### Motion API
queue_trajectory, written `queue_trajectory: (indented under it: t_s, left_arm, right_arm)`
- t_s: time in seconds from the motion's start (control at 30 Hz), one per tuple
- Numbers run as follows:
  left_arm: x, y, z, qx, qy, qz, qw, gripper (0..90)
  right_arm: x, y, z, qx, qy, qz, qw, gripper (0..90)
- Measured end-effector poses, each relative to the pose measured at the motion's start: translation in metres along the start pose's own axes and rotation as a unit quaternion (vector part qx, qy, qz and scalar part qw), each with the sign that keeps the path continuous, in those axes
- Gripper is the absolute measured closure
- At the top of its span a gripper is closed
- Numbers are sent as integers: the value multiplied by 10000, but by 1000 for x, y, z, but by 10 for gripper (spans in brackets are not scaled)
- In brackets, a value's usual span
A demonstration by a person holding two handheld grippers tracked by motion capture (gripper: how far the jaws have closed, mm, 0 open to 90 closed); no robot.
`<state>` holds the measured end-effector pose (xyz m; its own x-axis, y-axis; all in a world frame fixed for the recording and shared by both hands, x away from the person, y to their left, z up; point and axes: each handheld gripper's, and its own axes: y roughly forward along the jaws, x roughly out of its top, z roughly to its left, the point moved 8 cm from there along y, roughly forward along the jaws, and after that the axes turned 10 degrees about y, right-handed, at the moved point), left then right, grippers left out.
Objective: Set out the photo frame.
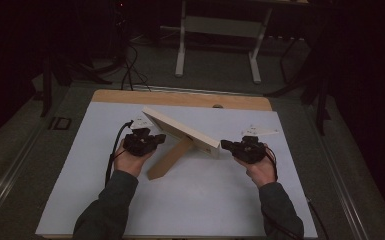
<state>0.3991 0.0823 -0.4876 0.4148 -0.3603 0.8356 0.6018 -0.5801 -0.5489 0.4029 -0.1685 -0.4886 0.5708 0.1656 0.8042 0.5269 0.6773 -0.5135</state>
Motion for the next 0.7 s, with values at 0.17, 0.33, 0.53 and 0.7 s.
queue_trajectory:
  t_s: [0.17,0.33,0.53,0.7]
  left_arm:
    - [6,1,0,19,-25,-50,10000,900]
    - [12,3,-3,29,34,-71,10000,900]
    - [16,5,-5,72,54,-88,9999,900]
    - [18,5,-5,82,45,-114,9999,900]
  right_arm:
    - [0,1,3,44,-51,4,10000,897]
    - [1,1,5,89,-80,9,9999,897]
    - [3,0,9,122,-125,-19,9998,897]
    - [4,-1,11,145,-161,-42,9998,897]
